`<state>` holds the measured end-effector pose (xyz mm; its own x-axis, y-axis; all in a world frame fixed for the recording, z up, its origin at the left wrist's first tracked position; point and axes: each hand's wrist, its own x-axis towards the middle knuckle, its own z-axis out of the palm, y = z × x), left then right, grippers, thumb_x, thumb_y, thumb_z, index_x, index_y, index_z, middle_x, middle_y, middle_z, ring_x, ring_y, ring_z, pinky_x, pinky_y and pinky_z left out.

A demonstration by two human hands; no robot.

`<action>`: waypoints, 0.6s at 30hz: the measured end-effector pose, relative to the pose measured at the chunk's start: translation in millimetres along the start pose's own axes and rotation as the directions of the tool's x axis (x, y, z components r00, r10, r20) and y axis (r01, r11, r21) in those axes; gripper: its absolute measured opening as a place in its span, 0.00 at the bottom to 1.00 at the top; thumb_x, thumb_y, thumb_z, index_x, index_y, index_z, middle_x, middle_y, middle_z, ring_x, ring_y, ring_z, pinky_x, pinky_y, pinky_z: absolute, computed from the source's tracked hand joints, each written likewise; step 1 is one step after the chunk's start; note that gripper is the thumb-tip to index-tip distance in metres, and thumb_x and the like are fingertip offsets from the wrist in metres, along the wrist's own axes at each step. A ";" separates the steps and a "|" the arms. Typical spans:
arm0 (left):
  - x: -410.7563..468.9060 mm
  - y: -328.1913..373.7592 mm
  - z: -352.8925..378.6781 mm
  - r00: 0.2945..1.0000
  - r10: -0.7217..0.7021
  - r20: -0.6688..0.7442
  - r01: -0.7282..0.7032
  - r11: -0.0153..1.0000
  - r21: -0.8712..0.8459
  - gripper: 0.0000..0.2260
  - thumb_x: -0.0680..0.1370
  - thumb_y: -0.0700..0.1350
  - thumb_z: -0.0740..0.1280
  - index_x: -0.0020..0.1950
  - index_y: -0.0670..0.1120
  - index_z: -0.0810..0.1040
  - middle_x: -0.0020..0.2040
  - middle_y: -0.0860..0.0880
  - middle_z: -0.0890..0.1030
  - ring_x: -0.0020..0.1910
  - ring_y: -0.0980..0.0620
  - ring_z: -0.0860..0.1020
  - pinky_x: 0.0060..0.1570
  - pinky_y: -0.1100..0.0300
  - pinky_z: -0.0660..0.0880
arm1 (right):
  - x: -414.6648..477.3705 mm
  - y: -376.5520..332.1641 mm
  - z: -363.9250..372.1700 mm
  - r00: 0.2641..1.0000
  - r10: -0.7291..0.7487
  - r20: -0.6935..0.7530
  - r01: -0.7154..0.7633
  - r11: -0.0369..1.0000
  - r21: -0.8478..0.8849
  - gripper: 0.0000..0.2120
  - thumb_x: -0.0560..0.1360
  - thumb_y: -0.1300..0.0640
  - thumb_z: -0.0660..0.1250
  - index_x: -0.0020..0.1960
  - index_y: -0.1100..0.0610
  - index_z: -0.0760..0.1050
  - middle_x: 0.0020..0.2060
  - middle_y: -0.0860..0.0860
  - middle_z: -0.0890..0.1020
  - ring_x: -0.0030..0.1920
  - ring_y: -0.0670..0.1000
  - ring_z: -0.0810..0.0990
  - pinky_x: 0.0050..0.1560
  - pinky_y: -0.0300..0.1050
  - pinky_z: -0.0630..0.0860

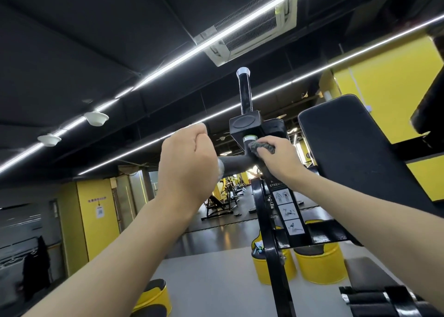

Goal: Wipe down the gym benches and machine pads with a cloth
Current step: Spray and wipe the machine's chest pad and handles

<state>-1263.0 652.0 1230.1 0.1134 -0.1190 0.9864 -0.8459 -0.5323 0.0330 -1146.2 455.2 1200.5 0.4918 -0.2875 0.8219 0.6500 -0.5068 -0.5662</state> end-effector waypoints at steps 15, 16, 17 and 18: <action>-2.5 2.3 1.1 1.000 -0.019 -0.022 0.019 1.000 0.001 0.10 0.71 0.41 0.52 0.29 0.43 0.61 0.26 0.51 0.62 0.29 0.52 0.62 0.31 0.50 0.60 | -0.1 -11.9 3.7 1.000 0.029 0.009 -0.028 0.990 -0.139 0.10 0.82 0.58 0.58 0.58 0.54 0.77 0.49 0.53 0.81 0.44 0.50 0.79 0.43 0.45 0.77; -2.3 3.1 1.1 1.000 -0.022 -0.021 0.022 1.000 0.002 0.10 0.71 0.41 0.52 0.29 0.44 0.60 0.25 0.51 0.62 0.29 0.52 0.62 0.31 0.51 0.60 | -3.4 -14.4 5.9 1.000 0.001 0.029 0.005 0.981 -0.194 0.11 0.82 0.58 0.57 0.57 0.53 0.77 0.49 0.52 0.81 0.45 0.50 0.78 0.43 0.45 0.74; -2.0 3.6 1.6 0.999 -0.028 -0.027 0.027 1.000 -0.003 0.09 0.70 0.41 0.52 0.29 0.45 0.60 0.25 0.51 0.61 0.29 0.52 0.62 0.31 0.52 0.59 | -8.9 -17.5 6.3 0.998 -0.031 0.056 0.043 0.972 -0.232 0.12 0.82 0.58 0.56 0.57 0.53 0.78 0.50 0.50 0.80 0.47 0.50 0.77 0.45 0.43 0.72; -1.7 3.6 2.3 0.999 -0.035 -0.038 0.035 0.999 -0.008 0.09 0.70 0.41 0.52 0.29 0.45 0.60 0.25 0.52 0.61 0.28 0.52 0.61 0.31 0.52 0.59 | -15.8 -20.7 5.5 0.995 -0.060 0.083 0.079 0.964 -0.253 0.13 0.82 0.58 0.55 0.59 0.53 0.78 0.50 0.50 0.80 0.47 0.49 0.76 0.46 0.42 0.71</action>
<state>-1265.0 648.3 1228.2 0.1228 -0.0683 0.9901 -0.8458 -0.5290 0.0684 -1164.2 474.8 1198.9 0.4978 -0.1883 0.8466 0.5196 -0.7169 -0.4649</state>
